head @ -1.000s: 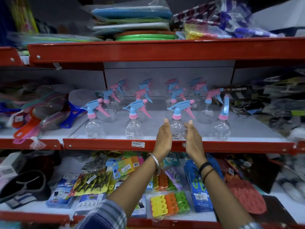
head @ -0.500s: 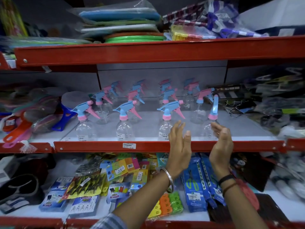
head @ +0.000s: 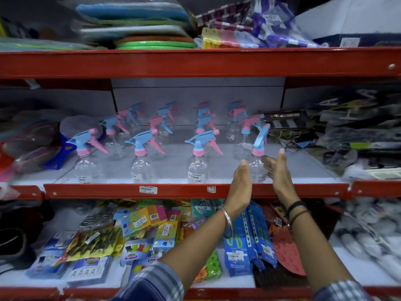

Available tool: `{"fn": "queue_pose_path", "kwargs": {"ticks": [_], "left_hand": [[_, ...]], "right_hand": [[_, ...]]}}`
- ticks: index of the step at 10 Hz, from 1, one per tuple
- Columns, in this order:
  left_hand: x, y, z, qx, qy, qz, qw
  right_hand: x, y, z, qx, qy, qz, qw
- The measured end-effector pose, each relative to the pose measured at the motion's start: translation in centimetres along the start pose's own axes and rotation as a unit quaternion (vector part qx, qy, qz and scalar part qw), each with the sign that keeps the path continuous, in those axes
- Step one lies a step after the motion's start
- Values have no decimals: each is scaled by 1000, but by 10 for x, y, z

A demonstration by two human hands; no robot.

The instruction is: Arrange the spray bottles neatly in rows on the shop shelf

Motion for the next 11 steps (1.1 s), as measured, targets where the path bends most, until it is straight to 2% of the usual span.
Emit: {"fn": "queue_pose_path", "kwargs": {"ticks": [3,5,7,9,10,11], "left_hand": [[13,-1,2,-58,-15,-4,998],[23,-4,4,-58,-20,-14,998],[25,-3,1,-56,-30,-12,998],[12,-4,-7,-12,-29,-26,999],[-5,-11,-12,14,27,-43,999],[-30,-31,-37,60,100,-71,991]], "right_hand": [[-17,-9,-7,68,-19,-63,996],[-22,-8,-6,91,-28,-100,990],[-28,-5,-6,94,-38,-121,987],[-33,-3,-7,44,-40,-146,987],[-46,-3,11,-5,-97,-196,976],[-59,6,56,-38,-197,-189,961]]}}
Point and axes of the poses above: each hand's wrist, its own x-axis towards the middle knuckle, its own y-axis out of the palm, z = x × y, the point moved 7 cm from there along x, towards the middle knuckle, and after that the axes turned 14 degrees about z, right-handed, at the moved point
